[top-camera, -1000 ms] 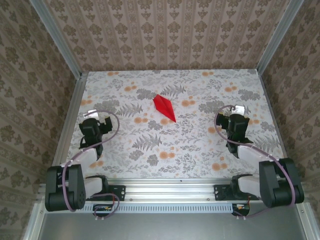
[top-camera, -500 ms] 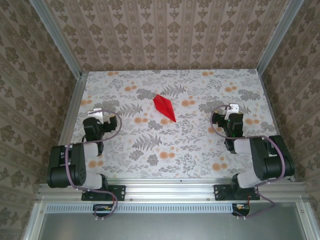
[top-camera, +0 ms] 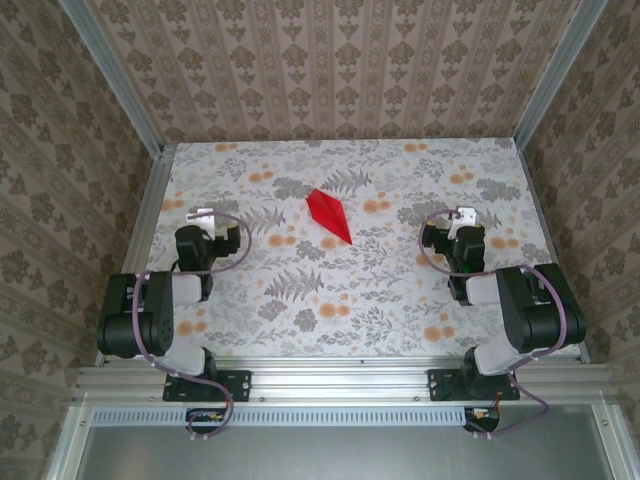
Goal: Fold a paper plane with a square sheet of paper (pick it up from the middle)
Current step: Reset both arms
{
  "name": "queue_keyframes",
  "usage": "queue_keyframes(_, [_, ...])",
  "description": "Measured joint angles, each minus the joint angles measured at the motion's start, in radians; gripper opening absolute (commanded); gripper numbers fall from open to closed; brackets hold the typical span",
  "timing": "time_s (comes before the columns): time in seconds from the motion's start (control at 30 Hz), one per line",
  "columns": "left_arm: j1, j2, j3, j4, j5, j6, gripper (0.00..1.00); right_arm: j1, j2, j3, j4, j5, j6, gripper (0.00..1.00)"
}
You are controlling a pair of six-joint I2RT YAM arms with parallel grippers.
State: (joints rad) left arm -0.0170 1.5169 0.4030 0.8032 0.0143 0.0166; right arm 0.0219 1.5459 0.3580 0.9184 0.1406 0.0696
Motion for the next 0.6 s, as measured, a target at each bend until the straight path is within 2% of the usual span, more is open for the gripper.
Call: queue_keyframes(0.6, [-0.002, 0.001, 0.001, -0.011, -0.019, 0.007, 1.00, 0.000, 0.000, 0.000, 0.000, 0.000, 0.000, 1.00])
